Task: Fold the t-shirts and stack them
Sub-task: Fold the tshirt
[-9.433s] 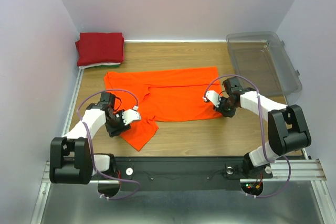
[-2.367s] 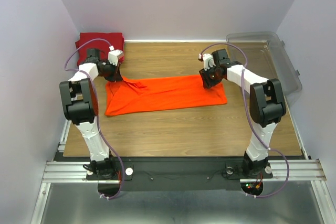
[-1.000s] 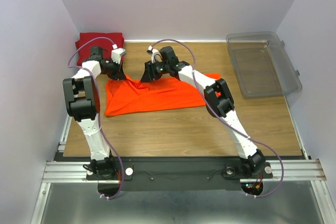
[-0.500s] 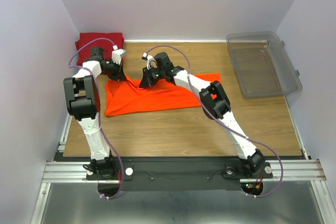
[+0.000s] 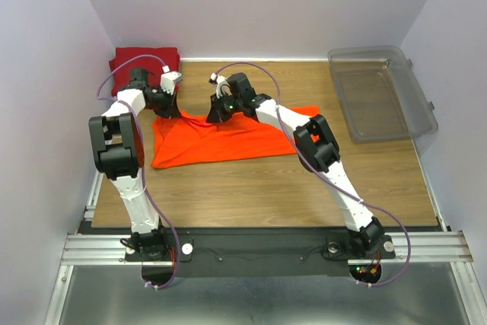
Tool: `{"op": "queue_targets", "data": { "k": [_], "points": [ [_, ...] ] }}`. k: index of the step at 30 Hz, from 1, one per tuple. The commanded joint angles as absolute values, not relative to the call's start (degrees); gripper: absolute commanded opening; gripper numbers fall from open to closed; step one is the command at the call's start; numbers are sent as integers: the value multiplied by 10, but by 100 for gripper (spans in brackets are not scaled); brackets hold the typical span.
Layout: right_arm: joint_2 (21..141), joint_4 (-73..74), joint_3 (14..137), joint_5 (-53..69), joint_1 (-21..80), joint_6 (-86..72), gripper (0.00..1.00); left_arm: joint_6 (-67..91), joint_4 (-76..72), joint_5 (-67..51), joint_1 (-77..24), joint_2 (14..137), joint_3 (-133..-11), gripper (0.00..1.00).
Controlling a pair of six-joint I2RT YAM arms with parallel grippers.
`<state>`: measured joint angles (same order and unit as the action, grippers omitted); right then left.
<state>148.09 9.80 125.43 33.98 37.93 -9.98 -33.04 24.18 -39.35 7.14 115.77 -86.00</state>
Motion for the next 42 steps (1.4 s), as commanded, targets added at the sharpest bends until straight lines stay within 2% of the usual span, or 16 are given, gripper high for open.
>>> {"op": "queue_targets", "data": {
  "k": [1, 7, 20, 22, 23, 24, 26, 27, 29, 35, 36, 38, 39, 42],
  "points": [
    [1437, 69, 1245, 332, 375, -86, 1, -357, 268, -386, 69, 1080, -839, 0],
    [1434, 67, 1237, 341, 374, -87, 1, -373, 293, -378, 69, 1037, -788, 0],
    [1391, 66, 1187, 369, 372, -59, 2, -412, 353, -354, 65, 1023, -686, 0],
    [1384, 66, 1177, 379, 372, -56, 6, -420, 371, -359, 65, 1027, -682, 8],
    [1375, 67, 1172, 383, 371, -54, 11, -430, 377, -365, 65, 1026, -679, 16],
    [1368, 67, 1167, 388, 370, -50, 16, -437, 384, -366, 66, 1025, -678, 18],
    [1341, 67, 1144, 400, 367, -43, 34, -447, 406, -373, 66, 1011, -676, 23],
    [1332, 67, 1134, 400, 367, -40, 46, -456, 413, -380, 67, 1004, -676, 32],
    [1304, 68, 1108, 396, 365, -33, 49, -468, 433, -394, 70, 985, -683, 36],
    [1265, 69, 1067, 381, 331, -48, 46, -447, 445, -446, 73, 950, -724, 32],
    [1261, 69, 1064, 381, 324, -50, 41, -430, 412, -458, 72, 948, -732, 31],
    [1266, 69, 1062, 385, 304, -62, 37, -364, 366, -457, 70, 950, -737, 28],
    [1268, 70, 1063, 388, 299, -67, 31, -340, 339, -446, 65, 953, -738, 25],
    [1274, 74, 1061, 403, 280, -84, 24, -286, 267, -440, 48, 987, -758, 20]
  ]
}}
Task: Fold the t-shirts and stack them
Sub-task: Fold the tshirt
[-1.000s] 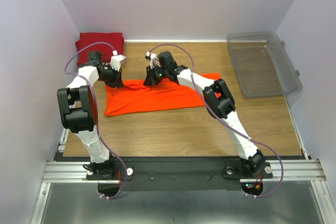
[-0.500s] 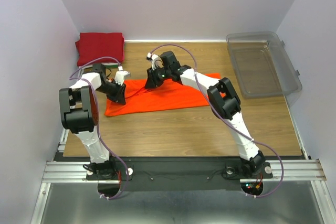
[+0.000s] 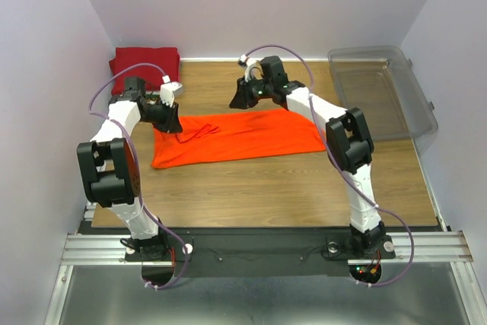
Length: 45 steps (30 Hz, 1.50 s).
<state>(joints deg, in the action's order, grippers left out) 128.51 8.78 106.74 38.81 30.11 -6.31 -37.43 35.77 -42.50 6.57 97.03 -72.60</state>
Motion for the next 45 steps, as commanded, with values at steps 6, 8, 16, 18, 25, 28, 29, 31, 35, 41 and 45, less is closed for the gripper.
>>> {"op": "queue_targets", "data": {
  "k": [6, 8, 16, 18, 25, 28, 29, 31, 35, 41, 45],
  "points": [
    [1247, 82, 1016, 398, 238, -84, 23, -235, 217, -426, 1, 1053, -794, 17],
    [1228, 110, 993, 396, 207, -65, 23, -227, 218, -397, -28, 1080, -791, 15],
    [1205, 236, 962, 317, 137, 60, 23, -248, 241, -305, -54, 1133, -766, 13],
    [1207, 250, 947, 302, 132, 88, 23, -250, 242, -276, -65, 1141, -763, 15],
    [1220, 282, 909, 231, 125, 148, 22, -221, 238, -269, -51, 1047, -748, 33],
    [1231, 289, 897, 208, 124, 161, 21, -206, 246, -241, -51, 984, -728, 36],
    [1231, 298, 882, 203, 125, 166, 20, -199, 248, -218, -51, 963, -716, 36],
    [1223, 306, 858, 205, 124, 173, 20, -198, 262, -203, -50, 951, -701, 37],
    [1175, 330, 767, 214, 126, 192, 18, -195, 260, -170, -46, 933, -650, 33],
    [1047, 395, 615, 259, 138, 233, 18, -177, 243, -120, -42, 968, -638, 32],
    [993, 551, 593, 401, 159, 346, 24, -179, 236, -125, -43, 1041, -701, 31]
  ]
}}
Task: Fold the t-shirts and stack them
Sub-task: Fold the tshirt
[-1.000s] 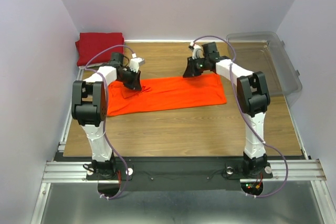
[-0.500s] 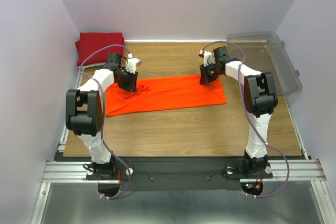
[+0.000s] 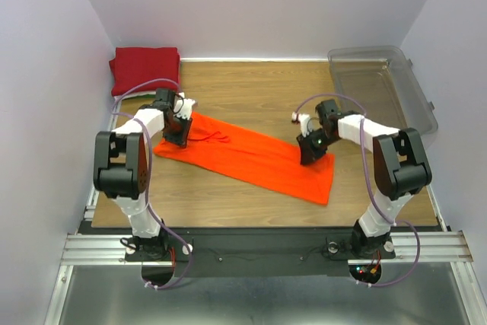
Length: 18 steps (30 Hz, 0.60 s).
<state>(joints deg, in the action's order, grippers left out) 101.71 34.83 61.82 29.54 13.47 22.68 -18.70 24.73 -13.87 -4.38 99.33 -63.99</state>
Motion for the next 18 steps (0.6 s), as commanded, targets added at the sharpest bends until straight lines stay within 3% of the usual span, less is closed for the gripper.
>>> {"op": "queue_targets", "data": {
  "k": [1, 7, 15, 18],
  "points": [
    [987, 582, 593, 425, 159, 381, 24, -181, 238, -131, -43, 1060, -720, 31],
    [948, 598, 660, 458, 156, 353, 29, -194, 272, -149, -86, 1218, -931, 28],
    [984, 499, 692, 470, 156, 260, 31, -214, 322, -168, -133, 1442, -1383, 30],
    [1001, 439, 671, 489, 165, 223, 31, -205, 273, -185, -133, 1408, -1370, 32]
  ]
}}
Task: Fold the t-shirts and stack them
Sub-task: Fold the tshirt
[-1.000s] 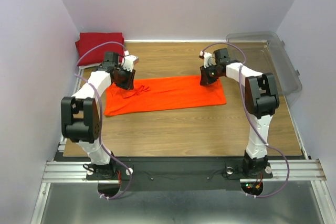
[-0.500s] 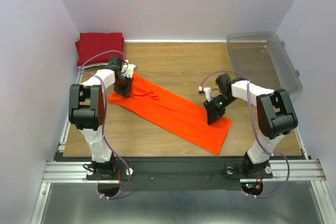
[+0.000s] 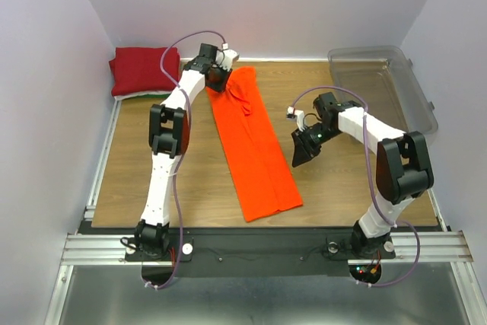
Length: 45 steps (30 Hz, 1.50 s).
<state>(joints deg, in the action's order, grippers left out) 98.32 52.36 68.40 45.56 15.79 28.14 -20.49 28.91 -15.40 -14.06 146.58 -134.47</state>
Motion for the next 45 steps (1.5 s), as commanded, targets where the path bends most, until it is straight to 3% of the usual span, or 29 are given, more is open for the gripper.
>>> {"op": "queue_targets", "data": {
  "k": [1, 8, 18, 21, 25, 33, 45],
  "points": [
    [1006, 423, 655, 487, 178, 215, 31, -201, 242, -189, -133, 1389, -1347, 32],
    [1056, 314, 610, 464, 250, 153, 28, -149, 219, -214, -133, 1224, -1155, 32],
    [1078, 254, 604, 494, 373, 84, 28, -91, 243, -279, -141, 1219, -1005, 32],
    [1070, 258, 641, 526, 370, 69, 30, -92, 237, -283, -144, 1225, -992, 32],
    [1060, 254, 750, 552, 293, 46, 32, -93, 229, -288, -147, 1224, -981, 31],
    [1181, 186, 928, 380, 261, -28, 34, -83, 224, -296, -146, 1265, -990, 31],
    [1358, 116, 1064, 199, 249, -99, 31, -93, 247, -303, -140, 1346, -1089, 31]
  ]
}}
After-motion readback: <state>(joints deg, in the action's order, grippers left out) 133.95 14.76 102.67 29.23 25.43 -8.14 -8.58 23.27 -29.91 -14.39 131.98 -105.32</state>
